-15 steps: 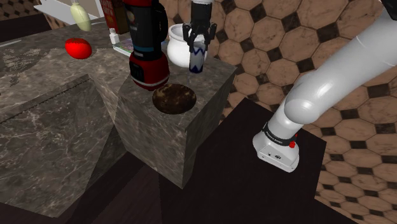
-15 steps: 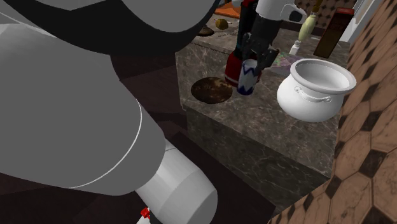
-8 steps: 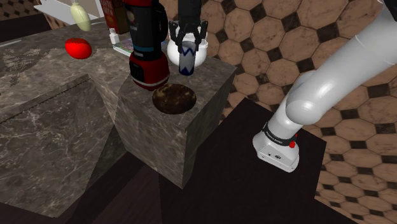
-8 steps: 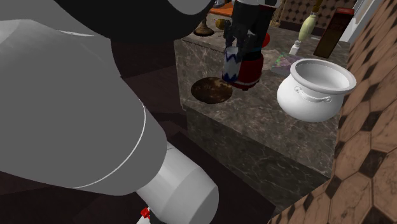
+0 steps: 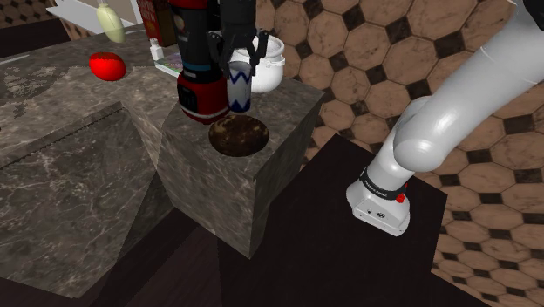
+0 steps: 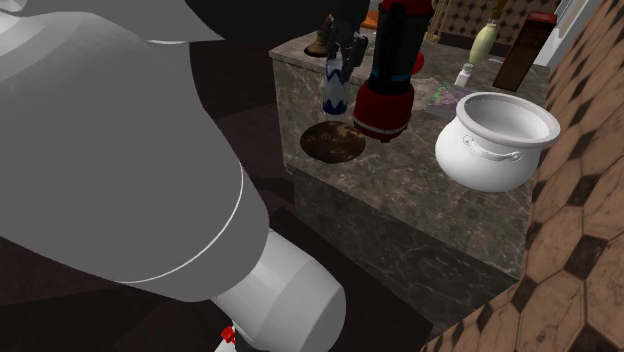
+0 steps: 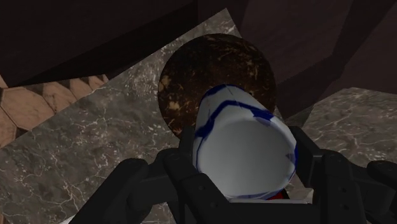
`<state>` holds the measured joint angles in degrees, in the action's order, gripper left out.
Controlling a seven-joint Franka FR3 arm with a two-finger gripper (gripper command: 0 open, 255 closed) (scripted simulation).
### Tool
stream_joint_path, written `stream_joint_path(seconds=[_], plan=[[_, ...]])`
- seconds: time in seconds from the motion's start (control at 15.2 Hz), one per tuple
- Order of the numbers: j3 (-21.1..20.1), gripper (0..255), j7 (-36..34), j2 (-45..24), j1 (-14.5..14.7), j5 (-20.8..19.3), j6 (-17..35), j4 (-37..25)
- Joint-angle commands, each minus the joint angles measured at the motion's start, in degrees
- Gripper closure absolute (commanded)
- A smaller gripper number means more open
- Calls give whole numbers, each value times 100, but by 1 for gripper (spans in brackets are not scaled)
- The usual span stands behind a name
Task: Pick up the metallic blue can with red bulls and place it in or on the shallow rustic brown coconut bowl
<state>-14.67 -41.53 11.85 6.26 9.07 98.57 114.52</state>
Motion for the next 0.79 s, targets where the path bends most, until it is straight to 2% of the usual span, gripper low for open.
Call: stream_joint_path(seconds=[0.0, 0.73], plan=[[-13, 255, -2, -31, 5, 1, 143, 108], [-58, 255, 62, -152, 24, 18, 987, 835]])
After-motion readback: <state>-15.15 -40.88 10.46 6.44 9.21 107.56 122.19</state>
